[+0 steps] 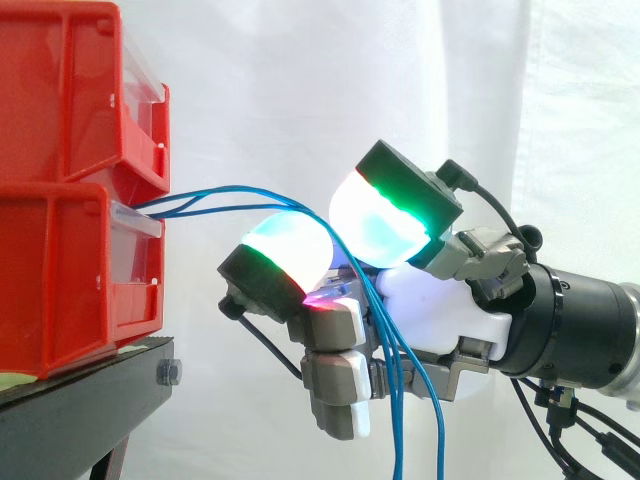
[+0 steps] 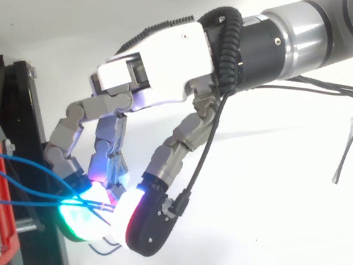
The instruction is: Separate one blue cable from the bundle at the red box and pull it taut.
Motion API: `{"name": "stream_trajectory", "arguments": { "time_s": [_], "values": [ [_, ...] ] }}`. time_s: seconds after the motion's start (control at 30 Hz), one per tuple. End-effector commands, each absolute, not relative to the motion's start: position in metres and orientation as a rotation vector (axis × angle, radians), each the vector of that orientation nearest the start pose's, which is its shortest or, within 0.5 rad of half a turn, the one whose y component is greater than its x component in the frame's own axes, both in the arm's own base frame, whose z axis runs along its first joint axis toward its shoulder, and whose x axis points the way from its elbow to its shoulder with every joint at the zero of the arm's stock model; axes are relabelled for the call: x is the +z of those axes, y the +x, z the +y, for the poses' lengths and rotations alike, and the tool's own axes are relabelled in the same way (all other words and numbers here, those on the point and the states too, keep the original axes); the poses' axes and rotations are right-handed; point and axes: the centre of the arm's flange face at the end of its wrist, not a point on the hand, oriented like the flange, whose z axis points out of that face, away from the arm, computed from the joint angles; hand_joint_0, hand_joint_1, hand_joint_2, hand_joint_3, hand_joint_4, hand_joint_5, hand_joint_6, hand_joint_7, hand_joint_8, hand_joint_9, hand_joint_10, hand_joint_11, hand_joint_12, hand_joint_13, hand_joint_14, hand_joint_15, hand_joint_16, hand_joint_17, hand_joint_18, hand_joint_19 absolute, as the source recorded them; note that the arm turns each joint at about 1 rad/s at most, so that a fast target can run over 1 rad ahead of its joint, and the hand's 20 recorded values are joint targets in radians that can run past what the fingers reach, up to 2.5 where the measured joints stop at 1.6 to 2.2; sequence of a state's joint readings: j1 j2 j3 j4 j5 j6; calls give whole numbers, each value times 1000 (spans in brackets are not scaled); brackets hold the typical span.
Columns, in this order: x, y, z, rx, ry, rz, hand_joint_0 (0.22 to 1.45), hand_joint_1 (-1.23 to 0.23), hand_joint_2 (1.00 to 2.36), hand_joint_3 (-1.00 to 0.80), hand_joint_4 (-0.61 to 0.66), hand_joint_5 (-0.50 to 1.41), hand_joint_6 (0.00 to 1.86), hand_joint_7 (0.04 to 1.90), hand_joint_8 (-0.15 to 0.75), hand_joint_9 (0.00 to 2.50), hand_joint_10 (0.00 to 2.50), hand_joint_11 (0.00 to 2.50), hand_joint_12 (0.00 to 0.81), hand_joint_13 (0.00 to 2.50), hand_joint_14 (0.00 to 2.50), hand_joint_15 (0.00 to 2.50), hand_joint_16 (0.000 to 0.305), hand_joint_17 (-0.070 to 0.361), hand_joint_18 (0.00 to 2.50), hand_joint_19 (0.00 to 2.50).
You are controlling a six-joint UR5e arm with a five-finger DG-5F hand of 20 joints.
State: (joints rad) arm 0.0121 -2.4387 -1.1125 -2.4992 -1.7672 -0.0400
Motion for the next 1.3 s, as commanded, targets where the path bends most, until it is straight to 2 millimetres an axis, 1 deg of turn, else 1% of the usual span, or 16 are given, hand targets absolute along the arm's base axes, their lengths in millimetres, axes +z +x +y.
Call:
{"name": "stream_trajectory", "arguments": {
  "time_s": [0.0,0.1,0.2,0.37,0.5,0.6,0.63,0.67,0.7,0.77,0.97,1.17,1.23,1.27],
  "values": [
    [206,803,-105,1410,888,1202,690,-940,1000,-500,157,-169,944,1085,432,1057,20,1021,450,1155,26,738,58,130,1054,670],
    [207,803,-105,1410,887,1200,588,-954,1000,-500,164,-165,943,1066,439,1086,17,1021,459,1167,27,745,58,130,1072,691],
    [206,803,-105,1409,889,1203,543,-955,1000,-500,164,-161,942,1044,446,1091,20,1029,468,1181,27,742,59,133,1090,687],
    [207,803,-105,1411,886,1202,483,-922,1000,-500,176,-155,934,1032,461,1110,19,1015,485,1204,24,752,63,143,1135,692],
    [207,803,-105,1410,887,1200,473,-898,1000,-500,179,-152,928,1012,465,1118,18,999,491,1214,24,744,65,145,1148,693],
    [207,803,-106,1409,887,1200,523,-740,1000,-500,163,-147,907,1044,449,1117,19,977,474,1211,26,745,61,138,1122,713],
    [207,803,-106,1409,887,1200,537,-720,1000,-500,160,-146,905,1049,445,1120,20,978,471,1210,24,744,61,137,1115,720],
    [207,803,-106,1409,887,1200,585,-664,1000,-500,149,-145,896,1080,439,1125,22,969,464,1205,27,757,59,132,1095,741],
    [207,803,-106,1409,887,1200,627,-668,1000,-500,136,-144,890,1108,436,1126,21,964,461,1205,26,760,58,131,1091,748],
    [206,803,-106,1408,889,1201,659,-704,1000,-500,117,-143,888,1129,436,1127,20,975,463,1204,27,766,58,131,1092,747],
    [206,803,-106,1408,889,1201,726,-850,1009,-406,57,-157,903,1166,432,1083,21,989,464,1190,27,757,59,133,1089,730],
    [206,803,-106,1408,889,1201,776,-905,1004,-454,3,-164,911,1177,425,1066,21,992,458,1173,25,757,58,131,1066,707],
    [206,803,-106,1408,890,1202,793,-924,1002,-481,6,-165,912,1222,419,1056,21,995,453,1169,27,757,58,131,1055,702],
    [206,803,-106,1408,889,1201,806,-933,1000,-500,7,-168,920,1212,421,1054,21,993,449,1164,26,748,58,130,1052,707]
  ]
}}
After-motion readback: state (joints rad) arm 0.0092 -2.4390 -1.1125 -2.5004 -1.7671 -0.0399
